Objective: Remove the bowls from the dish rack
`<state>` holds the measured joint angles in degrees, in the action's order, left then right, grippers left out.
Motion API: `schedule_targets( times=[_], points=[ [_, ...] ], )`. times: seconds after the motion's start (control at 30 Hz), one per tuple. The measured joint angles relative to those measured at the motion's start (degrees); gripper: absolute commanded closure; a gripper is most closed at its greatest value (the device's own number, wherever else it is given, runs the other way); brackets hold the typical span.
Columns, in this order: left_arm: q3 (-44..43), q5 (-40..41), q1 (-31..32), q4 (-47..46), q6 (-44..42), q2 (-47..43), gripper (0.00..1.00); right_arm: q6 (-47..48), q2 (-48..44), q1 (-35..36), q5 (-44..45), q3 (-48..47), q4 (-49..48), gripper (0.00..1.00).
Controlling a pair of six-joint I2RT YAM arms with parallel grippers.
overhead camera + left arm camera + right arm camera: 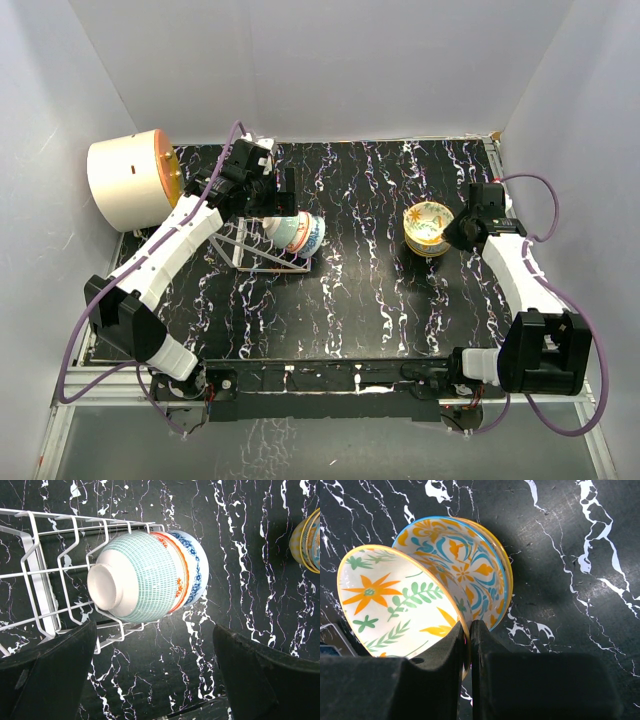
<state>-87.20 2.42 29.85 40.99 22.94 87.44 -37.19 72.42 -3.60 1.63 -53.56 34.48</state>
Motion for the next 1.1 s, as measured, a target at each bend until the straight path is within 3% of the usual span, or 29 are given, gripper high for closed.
schedule_targets(
  times=[0.5, 0.9, 1.1],
  points=[
    [0.0, 0.0, 0.0, -0.2, 0.2, 0.1, 0.03, 0.2, 3.0, -1.8, 0.4, 2.1, -1.7, 0.89],
    [0.0, 0.0, 0.0, -0.2, 0.7, 0.3, 0.03, -0.1, 3.1, -2.7, -0.5, 2.7, -4.4, 0.69],
    [0.0, 0.0, 0.0, -0.2, 1.0, 0.3, 0.03, -0.2, 3.0, -2.9, -1.4, 2.7, -4.7, 0.66]
  ],
)
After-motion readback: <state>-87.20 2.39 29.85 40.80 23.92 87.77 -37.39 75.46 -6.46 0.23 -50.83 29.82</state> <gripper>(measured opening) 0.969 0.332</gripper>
